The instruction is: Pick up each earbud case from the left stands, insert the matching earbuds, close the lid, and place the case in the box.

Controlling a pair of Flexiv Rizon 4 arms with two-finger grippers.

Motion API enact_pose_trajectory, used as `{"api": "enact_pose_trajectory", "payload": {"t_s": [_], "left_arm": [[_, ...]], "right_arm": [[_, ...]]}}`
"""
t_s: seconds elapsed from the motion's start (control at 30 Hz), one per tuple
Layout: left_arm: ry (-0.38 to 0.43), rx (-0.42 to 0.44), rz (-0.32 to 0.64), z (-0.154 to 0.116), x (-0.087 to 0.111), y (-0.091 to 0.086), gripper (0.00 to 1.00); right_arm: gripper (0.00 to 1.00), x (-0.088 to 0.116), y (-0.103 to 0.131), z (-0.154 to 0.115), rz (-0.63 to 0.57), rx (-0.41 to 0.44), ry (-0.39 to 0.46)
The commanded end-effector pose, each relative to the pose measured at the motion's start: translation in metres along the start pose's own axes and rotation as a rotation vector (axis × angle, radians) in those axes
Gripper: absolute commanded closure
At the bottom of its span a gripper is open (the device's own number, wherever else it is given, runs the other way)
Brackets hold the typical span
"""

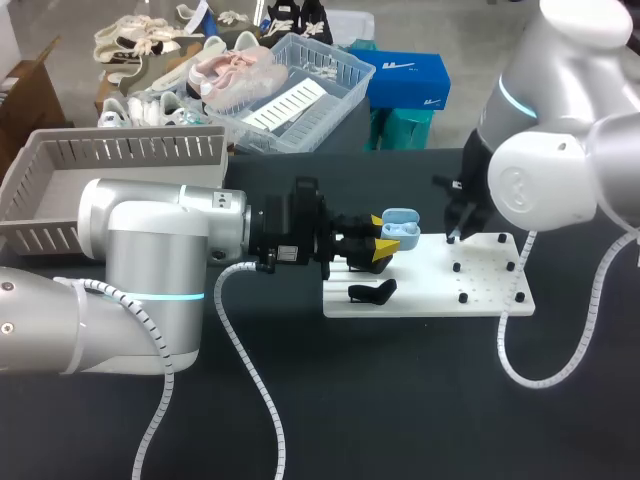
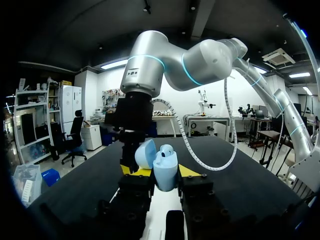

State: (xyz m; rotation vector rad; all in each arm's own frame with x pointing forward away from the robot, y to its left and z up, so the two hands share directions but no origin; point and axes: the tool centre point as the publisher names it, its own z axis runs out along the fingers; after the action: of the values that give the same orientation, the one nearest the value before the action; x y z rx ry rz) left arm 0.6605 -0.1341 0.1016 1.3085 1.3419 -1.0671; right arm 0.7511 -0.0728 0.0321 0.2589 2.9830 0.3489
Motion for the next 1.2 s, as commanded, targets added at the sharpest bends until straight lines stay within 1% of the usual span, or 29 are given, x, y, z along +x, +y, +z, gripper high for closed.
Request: {"api": "enact_pose_trajectory", "payload": {"t_s": [0.03, 0.2, 0.27, 0.43, 0.53, 0.6, 0.67, 0.77, 0.87, 0.9, 0.97, 1.03, 1.2], "left_arm": [[-0.002, -0.002, 0.001, 0.0, 0.0, 0.0, 1.0], [-0.002, -0.002, 0.001, 0.0, 0.0, 0.0, 1.0], [-0.002, -0.002, 0.001, 0.0, 0.0, 0.0, 1.0], [-0.002, -0.002, 0.001, 0.0, 0.0, 0.0, 1.0], [-0.002, -0.002, 0.001, 0.0, 0.0, 0.0, 1.0], [-0.002, -0.002, 0.001, 0.0, 0.0, 0.0, 1.0], [-0.002, -0.002, 0.001, 0.0, 0.0, 0.0, 1.0], [-0.002, -0.002, 0.001, 0.0, 0.0, 0.0, 1.0], [-0.002, -0.002, 0.001, 0.0, 0.0, 0.0, 1.0], [-0.002, -0.002, 0.001, 0.0, 0.0, 0.0, 1.0], [-0.002, -0.002, 0.001, 0.0, 0.0, 0.0, 1.0], [-0.002, -0.002, 0.001, 0.0, 0.0, 0.0, 1.0], [-0.002, -0.002, 0.001, 0.0, 0.0, 0.0, 1.0]], "right_arm": [[1.0, 0.011, -0.002, -0.017, 0.002, -0.001, -0.019], [1.0, 0.022, -0.004, -0.043, 0.006, -0.003, -0.053], [1.0, 0.026, -0.006, -0.056, 0.011, -0.002, -0.082], [1.0, 0.037, -0.01, -0.1, 0.037, -0.003, -0.166], [1.0, 0.047, -0.008, -0.128, 0.04, -0.003, -0.215], [1.0, 0.055, -0.003, -0.141, 0.038, -0.007, -0.227], [1.0, 0.066, 0.006, -0.154, 0.025, -0.012, -0.239], [1.0, 0.082, 0.026, -0.172, -0.01, -0.03, -0.241], [1.0, 0.099, 0.048, -0.186, -0.05, -0.05, -0.22], [1.0, 0.102, 0.052, -0.188, -0.057, -0.051, -0.217], [1.0, 0.109, 0.064, -0.193, -0.08, -0.065, -0.183], [1.0, 0.116, 0.075, -0.194, -0.099, -0.057, -0.154], [1.0, 0.122, 0.094, -0.188, -0.145, -0.022, -0.015]]}}
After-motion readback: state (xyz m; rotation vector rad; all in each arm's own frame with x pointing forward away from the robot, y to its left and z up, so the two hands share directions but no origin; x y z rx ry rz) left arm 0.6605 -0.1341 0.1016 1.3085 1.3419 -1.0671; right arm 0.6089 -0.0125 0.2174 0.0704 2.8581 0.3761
